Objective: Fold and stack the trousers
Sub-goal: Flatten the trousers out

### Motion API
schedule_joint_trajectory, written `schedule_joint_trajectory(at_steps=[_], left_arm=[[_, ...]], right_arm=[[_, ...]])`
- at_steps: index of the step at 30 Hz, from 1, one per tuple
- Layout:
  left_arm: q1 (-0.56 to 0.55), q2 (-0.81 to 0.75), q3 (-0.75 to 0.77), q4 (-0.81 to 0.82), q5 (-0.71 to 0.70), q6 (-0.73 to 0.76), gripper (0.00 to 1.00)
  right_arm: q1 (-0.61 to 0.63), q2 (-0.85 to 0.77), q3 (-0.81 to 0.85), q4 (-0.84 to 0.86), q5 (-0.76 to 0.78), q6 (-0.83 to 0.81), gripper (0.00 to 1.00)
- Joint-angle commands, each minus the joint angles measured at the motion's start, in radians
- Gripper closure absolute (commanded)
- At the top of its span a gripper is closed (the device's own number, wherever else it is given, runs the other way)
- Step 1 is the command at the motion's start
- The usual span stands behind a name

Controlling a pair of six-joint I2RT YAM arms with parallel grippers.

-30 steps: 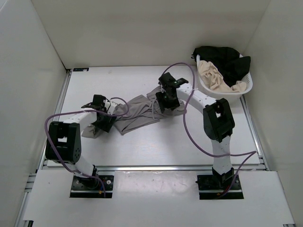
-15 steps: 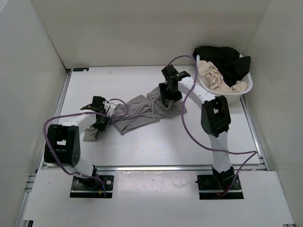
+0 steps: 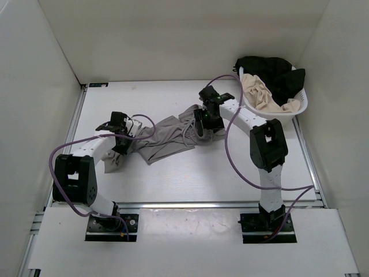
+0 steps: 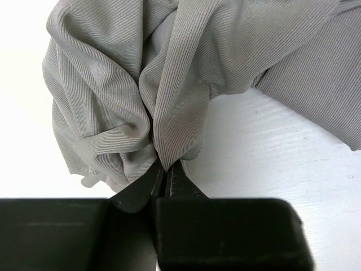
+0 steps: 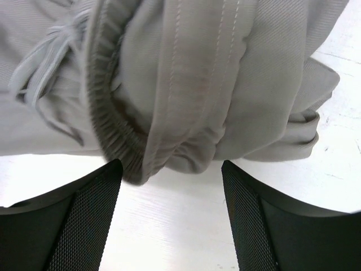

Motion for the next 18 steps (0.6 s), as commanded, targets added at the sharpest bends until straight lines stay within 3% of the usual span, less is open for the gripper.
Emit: schedule_joint_trajectory(at_steps=[1,6,13,18], left_arm=[[0.002,-0.032,0.029,-0.014,-0.003,-0.009,0.86],[0.002,-0.042,0.007,-0.014,-0.003,-0.009,0.86],[0.002,-0.032,0.026,-0.014,-0.003,-0.009,0.86],[0.002,-0.032,0.026,-0.023,-0.003,-0.009,0.86]], right_arm=[[0.024,-0.147,-0.059,0.082,0.023,0.016,0.24],[0.033,-0.215,-0.133,0.132,0.014,0.026,0.23],[0.043,-0.05,-0.015,0.001,0.037,0.005,0.13],[0.043,0.062,0.138,-0.06,0.025,-0.024,0.2]])
